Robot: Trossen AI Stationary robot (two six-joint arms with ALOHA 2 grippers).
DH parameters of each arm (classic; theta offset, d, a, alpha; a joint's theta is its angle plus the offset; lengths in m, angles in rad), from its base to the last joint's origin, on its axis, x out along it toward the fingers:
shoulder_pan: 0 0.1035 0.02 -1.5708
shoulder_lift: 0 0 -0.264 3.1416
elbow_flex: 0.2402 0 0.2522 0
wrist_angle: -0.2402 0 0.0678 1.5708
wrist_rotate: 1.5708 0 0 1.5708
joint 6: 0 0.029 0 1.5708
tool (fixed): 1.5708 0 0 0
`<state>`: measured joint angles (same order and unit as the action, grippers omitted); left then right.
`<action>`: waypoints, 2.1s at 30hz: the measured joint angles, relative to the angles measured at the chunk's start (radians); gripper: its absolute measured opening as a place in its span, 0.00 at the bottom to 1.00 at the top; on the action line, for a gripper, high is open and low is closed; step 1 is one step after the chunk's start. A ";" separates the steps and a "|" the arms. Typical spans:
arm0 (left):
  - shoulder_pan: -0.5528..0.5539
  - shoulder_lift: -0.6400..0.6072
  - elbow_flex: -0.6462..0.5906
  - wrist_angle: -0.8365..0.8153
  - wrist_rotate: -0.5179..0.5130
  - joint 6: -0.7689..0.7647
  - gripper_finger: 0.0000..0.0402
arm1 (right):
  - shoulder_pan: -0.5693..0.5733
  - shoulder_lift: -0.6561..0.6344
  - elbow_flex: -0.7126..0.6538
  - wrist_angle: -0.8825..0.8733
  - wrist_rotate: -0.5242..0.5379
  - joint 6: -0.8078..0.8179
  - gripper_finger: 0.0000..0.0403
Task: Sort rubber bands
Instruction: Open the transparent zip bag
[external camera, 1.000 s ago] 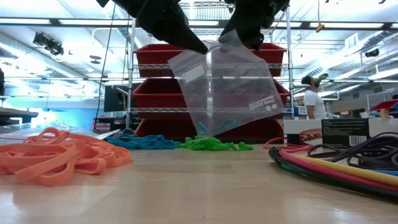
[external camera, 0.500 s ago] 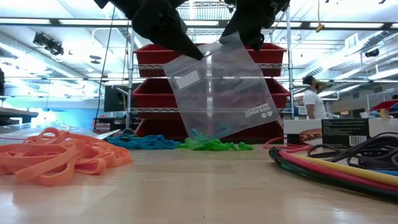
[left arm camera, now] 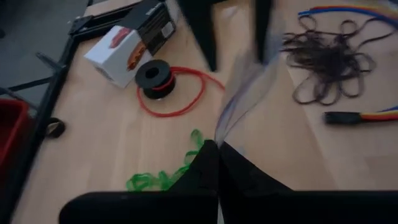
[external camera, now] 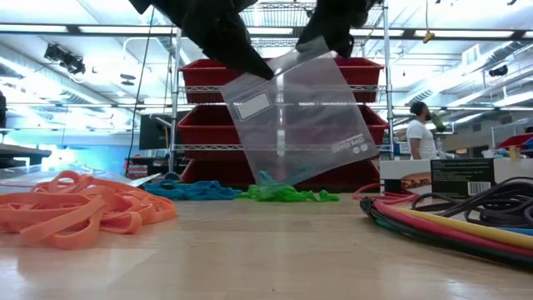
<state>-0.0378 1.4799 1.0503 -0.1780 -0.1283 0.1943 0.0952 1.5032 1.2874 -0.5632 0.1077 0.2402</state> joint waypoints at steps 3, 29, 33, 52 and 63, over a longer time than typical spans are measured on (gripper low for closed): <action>0.005 0.000 0.000 0.003 0.019 -0.016 0.00 | 0.000 0.026 0.038 -0.057 0.003 -0.007 0.24; 0.013 0.000 0.002 -0.099 0.022 -0.068 0.00 | 0.044 0.305 0.413 -0.407 0.105 -0.073 0.26; 0.013 0.000 0.002 -0.091 0.020 -0.068 0.00 | 0.052 0.305 0.413 -0.407 0.104 -0.057 0.28; 0.013 0.000 0.001 -0.139 0.009 -0.091 0.00 | 0.053 0.287 0.413 -0.354 0.106 -0.037 0.29; 0.012 0.000 0.001 -0.105 0.020 -0.093 0.00 | 0.041 0.292 0.413 -0.375 0.109 -0.032 0.29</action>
<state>-0.0261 1.4796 1.0512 -0.2829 -0.1081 0.1009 0.1366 1.7950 1.7008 -0.9384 0.2170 0.2077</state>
